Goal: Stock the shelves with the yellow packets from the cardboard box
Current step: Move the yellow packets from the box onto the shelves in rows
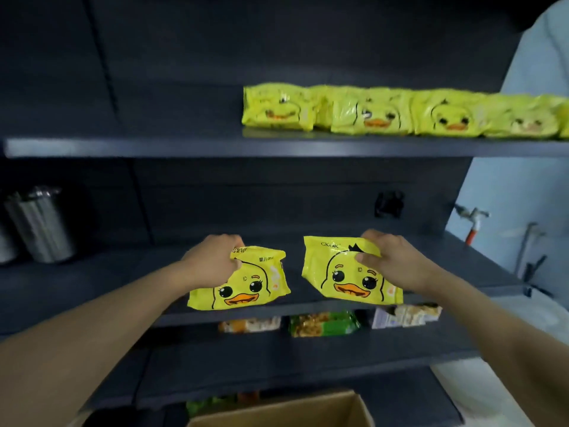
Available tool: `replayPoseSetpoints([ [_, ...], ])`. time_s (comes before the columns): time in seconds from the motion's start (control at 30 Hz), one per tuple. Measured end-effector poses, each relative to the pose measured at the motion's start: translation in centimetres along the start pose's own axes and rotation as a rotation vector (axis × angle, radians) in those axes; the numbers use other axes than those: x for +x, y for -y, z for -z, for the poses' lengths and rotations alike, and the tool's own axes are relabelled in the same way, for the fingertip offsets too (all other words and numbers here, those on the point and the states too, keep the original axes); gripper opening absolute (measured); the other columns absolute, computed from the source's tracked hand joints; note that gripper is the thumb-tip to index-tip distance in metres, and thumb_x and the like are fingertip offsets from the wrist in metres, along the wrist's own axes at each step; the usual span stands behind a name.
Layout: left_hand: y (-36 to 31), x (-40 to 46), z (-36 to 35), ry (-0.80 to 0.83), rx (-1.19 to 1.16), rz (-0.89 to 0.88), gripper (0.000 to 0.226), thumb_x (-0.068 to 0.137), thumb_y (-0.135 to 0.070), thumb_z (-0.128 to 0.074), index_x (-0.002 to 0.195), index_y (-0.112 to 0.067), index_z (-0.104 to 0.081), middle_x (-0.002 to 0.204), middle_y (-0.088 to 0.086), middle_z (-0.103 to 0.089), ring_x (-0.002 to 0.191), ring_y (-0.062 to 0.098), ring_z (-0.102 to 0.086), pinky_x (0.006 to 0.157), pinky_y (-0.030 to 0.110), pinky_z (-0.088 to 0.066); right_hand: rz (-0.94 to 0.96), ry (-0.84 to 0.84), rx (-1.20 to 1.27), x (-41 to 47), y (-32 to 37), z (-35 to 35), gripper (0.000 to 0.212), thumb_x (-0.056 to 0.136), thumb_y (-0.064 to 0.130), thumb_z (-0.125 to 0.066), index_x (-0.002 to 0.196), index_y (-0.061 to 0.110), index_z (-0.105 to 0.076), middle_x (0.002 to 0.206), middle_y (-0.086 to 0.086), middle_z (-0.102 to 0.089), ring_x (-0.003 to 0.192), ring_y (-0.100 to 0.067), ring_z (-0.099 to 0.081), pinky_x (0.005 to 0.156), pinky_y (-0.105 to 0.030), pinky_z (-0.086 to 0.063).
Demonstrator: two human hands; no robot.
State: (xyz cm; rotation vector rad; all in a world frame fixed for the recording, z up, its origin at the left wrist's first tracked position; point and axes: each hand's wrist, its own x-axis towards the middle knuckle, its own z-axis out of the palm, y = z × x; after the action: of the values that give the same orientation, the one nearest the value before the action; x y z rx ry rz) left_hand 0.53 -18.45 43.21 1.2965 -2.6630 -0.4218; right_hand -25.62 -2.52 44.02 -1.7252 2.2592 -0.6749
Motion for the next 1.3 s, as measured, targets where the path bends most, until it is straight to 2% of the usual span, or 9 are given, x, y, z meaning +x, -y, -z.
replayPoseSetpoints([
  [0.1, -1.6, -0.1, 4.8, -0.059, -0.019, -0.030, 0.020, 0.093, -0.019, -0.056, 0.113, -0.020, -0.056, 0.099, -0.002, -0.062, 0.082, 0.015, -0.063, 0.075, 0.033, -0.051, 0.054, -0.064, 0.007, 0.8, 2.1, 3.8, 0.030, 0.095, 0.030, -0.051, 0.119, 0.013, -0.049, 0.098, -0.014, -0.066, 0.089, -0.027, -0.063, 0.077, -0.037, -0.047],
  [0.23, -3.5, -0.6, 9.8, -0.147, -0.037, -0.053, 0.020, 0.093, -0.018, -0.056, 0.112, -0.020, -0.057, 0.097, -0.002, -0.062, 0.082, 0.019, -0.066, 0.076, 0.037, -0.054, 0.126, -0.140, 0.029, 1.9, 4.4, 7.9, 0.021, 0.094, 0.030, -0.053, 0.107, 0.014, -0.053, 0.095, -0.008, -0.067, 0.084, -0.023, -0.064, 0.071, -0.037, -0.049],
  [0.4, -4.2, -0.5, 15.0, -0.269, -0.012, -0.074, 0.013, 0.093, -0.018, -0.055, 0.105, -0.023, -0.056, 0.097, -0.003, -0.061, 0.083, 0.016, -0.060, 0.075, 0.033, -0.048, 0.190, -0.220, -0.001, 4.0, 6.7, 11.6, 0.036, 0.093, 0.032, -0.054, 0.121, 0.010, -0.052, 0.114, -0.006, -0.061, 0.104, -0.023, -0.059, 0.086, -0.036, -0.047],
  [0.57, -3.6, 0.9, 19.6, -0.345, -0.046, -0.068, 0.014, 0.092, -0.017, -0.055, 0.105, -0.020, -0.058, 0.096, -0.001, -0.062, 0.085, 0.016, -0.061, 0.077, 0.036, -0.050, 0.192, -0.303, -0.024, 8.1, 9.6, 14.4, 0.042, 0.093, 0.032, -0.054, 0.128, 0.008, -0.048, 0.108, -0.001, -0.058, 0.094, -0.017, -0.055, 0.078, -0.029, -0.041],
  [0.7, -2.6, 3.1, 22.8, -0.374, -0.061, -0.111, 0.015, 0.092, -0.016, -0.055, 0.107, -0.018, -0.058, 0.095, 0.000, -0.065, 0.083, 0.018, -0.065, 0.077, 0.039, -0.053, 0.155, -0.358, -0.023, 12.4, 12.0, 15.9, 0.047, 0.093, 0.035, -0.055, 0.131, 0.010, -0.046, 0.122, -0.009, -0.059, 0.107, -0.023, -0.058, 0.083, -0.035, -0.047],
  [0.83, -1.3, 5.8, 25.1, -0.400, -0.073, -0.134, 0.015, 0.092, -0.016, -0.055, 0.107, -0.019, -0.058, 0.091, -0.001, -0.064, 0.078, 0.017, -0.065, 0.071, 0.035, -0.052, 0.162, -0.345, -0.072, 17.0, 14.6, 16.1, 0.035, 0.093, 0.033, -0.055, 0.122, 0.013, -0.050, 0.112, -0.006, -0.060, 0.088, -0.014, -0.054, 0.066, -0.023, -0.040],
  [1.0, 0.6, 9.3, 26.3, -0.393, -0.077, -0.131, 0.015, 0.093, -0.016, -0.055, 0.107, -0.021, -0.057, 0.089, -0.005, -0.060, 0.074, 0.009, -0.060, 0.060, 0.024, -0.046, 0.125, -0.265, -0.150, 22.7, 15.3, 14.0, 0.051, 0.092, 0.032, -0.057, 0.135, 0.009, -0.043, 0.138, -0.010, -0.047, 0.122, -0.024, -0.047, 0.091, -0.029, -0.038],
  [1.17, 2.1, 12.0, 26.3, -0.364, -0.091, -0.137, 0.015, 0.092, -0.016, -0.056, 0.106, -0.022, -0.056, 0.093, -0.002, -0.064, 0.080, 0.016, -0.065, 0.069, 0.031, -0.051, 0.076, -0.237, -0.133, 27.5, 13.9, 12.0, 0.047, 0.090, 0.028, -0.060, 0.130, 0.009, -0.046, 0.131, -0.013, -0.051, 0.112, -0.025, -0.050, 0.082, -0.026, -0.035],
  [1.3, 2.7, 13.6, 26.0, -0.351, -0.100, -0.134, 0.014, 0.092, -0.016, -0.057, 0.104, -0.022, -0.058, 0.092, -0.001, -0.066, 0.080, 0.017, -0.065, 0.073, 0.035, -0.052, 0.059, -0.302, -0.217, 29.9, 13.8, 11.6, 0.051, 0.091, 0.028, -0.058, 0.135, 0.010, -0.041, 0.134, -0.012, -0.050, 0.121, -0.028, -0.047, 0.097, -0.034, -0.037],
])
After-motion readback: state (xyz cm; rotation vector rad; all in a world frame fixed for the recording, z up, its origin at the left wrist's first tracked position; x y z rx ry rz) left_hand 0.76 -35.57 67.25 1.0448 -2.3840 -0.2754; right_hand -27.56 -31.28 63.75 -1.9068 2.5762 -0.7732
